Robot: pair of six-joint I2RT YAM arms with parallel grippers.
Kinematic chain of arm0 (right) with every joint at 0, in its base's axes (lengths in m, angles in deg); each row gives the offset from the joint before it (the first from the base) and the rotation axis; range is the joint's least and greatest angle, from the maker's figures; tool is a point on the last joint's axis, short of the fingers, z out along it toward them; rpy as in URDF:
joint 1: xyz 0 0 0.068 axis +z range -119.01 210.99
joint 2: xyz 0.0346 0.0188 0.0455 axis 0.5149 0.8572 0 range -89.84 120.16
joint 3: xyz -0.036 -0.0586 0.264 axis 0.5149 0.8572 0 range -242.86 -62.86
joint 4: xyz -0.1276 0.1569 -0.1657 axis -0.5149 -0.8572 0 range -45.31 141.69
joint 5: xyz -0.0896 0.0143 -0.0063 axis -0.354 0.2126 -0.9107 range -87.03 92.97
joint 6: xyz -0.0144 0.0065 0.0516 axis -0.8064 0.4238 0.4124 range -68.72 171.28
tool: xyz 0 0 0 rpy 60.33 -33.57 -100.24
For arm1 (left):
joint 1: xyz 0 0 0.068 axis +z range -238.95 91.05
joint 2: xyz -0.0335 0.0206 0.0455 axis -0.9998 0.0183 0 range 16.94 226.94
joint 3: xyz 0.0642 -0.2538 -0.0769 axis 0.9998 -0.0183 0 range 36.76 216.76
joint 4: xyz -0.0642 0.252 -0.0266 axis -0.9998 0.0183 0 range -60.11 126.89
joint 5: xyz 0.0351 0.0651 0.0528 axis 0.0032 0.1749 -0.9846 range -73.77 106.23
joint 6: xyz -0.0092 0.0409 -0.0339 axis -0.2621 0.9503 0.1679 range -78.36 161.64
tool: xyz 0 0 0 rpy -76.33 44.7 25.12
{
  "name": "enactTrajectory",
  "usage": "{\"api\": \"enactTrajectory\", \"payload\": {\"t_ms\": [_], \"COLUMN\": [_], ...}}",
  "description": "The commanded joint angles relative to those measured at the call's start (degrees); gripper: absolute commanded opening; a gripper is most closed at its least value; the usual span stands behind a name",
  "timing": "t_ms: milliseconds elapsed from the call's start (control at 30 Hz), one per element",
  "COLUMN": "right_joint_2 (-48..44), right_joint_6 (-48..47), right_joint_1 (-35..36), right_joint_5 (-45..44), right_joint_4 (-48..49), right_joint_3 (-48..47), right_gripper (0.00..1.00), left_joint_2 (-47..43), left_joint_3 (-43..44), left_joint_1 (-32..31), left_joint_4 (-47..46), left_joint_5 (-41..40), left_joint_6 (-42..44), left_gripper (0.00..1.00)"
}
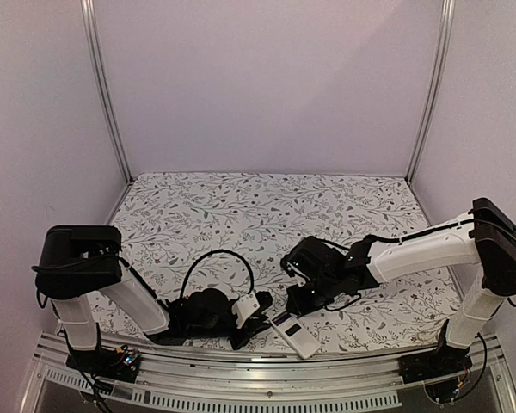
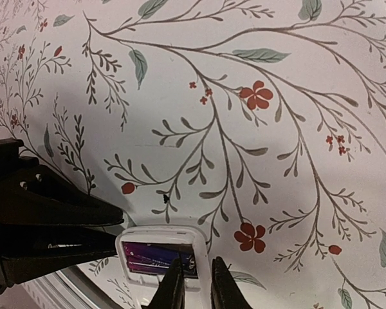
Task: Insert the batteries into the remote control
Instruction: Press the battery in the battery compartment.
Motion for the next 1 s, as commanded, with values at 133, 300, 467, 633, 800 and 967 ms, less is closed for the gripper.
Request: {"api": "enactTrajectory", "payload": {"t_ms": [133,300,467,633,800,967], "right_joint_2": [1.73,2.58,2.64,2.52,2.93,3.93], "right_joint_6": [-0.31,-0.57,-0.73,-0.17,0.80,1.49], "right_joint_1": [0.36,0.36,0.37,0.52,1.35,1.98], "right_joint_5": [1.03,1.67,2.30,3.39,4.27,5.12], "right_joint_4": [0.58,0.96,1.16,1.62,2.86,4.04], "right_joint_3": [-1.20,-1.49,-1.49,-0.52,0.48,1.36], "right_gripper": [0.13,0.12,0.10,0.08,0.06,0.04], "left_joint_2": [0.38,0.26,0.34,0.33,0.36,0.47], "left_joint_3": [-0.05,-0.12,-0.10,-0.08,0.05,0.07], "left_joint_1": [0.58,0.58,0.58,0.58,0.56,0.58], "left_joint_4": [2.66,2.76,2.77,2.53,2.18,2.11], "left_joint_5": [-0.56,-0.69,-0.68,-0.78,-0.30,-0.25], "left_joint_6": [-0.15,-0.08,-0.08,-0.09,-0.31,-0.33], "left_gripper": [0.19,0.19,0.19,0.20,0.20,0.20]}}
